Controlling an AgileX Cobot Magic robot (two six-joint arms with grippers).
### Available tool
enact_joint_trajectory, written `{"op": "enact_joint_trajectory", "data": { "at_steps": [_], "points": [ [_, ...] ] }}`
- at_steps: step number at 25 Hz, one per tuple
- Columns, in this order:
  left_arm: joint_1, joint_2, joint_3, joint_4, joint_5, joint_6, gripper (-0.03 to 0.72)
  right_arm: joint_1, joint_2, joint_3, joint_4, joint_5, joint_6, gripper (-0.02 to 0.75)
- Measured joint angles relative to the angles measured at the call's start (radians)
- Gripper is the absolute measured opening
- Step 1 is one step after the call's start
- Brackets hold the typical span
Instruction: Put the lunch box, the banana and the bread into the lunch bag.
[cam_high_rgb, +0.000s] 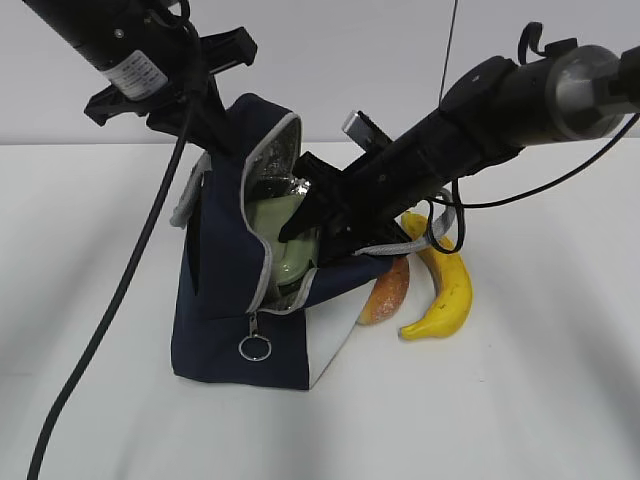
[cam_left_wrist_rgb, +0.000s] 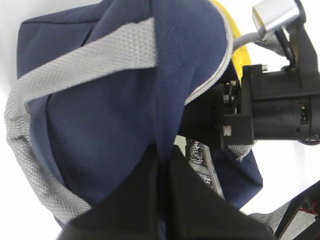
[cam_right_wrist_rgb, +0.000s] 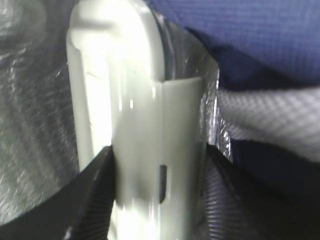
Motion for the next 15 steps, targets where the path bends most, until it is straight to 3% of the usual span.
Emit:
{"op": "enact_joint_trajectory", "data": {
  "at_steps": [11, 15],
  "points": [
    [0.0, 0.0, 0.0, -0.005, 0.001, 0.0, 0.001, 0.0, 0.047, -0.008, -0.005, -0.012, -0.006, 0.38],
    [0.0, 0.0, 0.0, -0.006, 0.002, 0.007, 0.001, 0.0, 0.048, -0.008, -0.009, -0.008, -0.006, 0.416]
  ]
}}
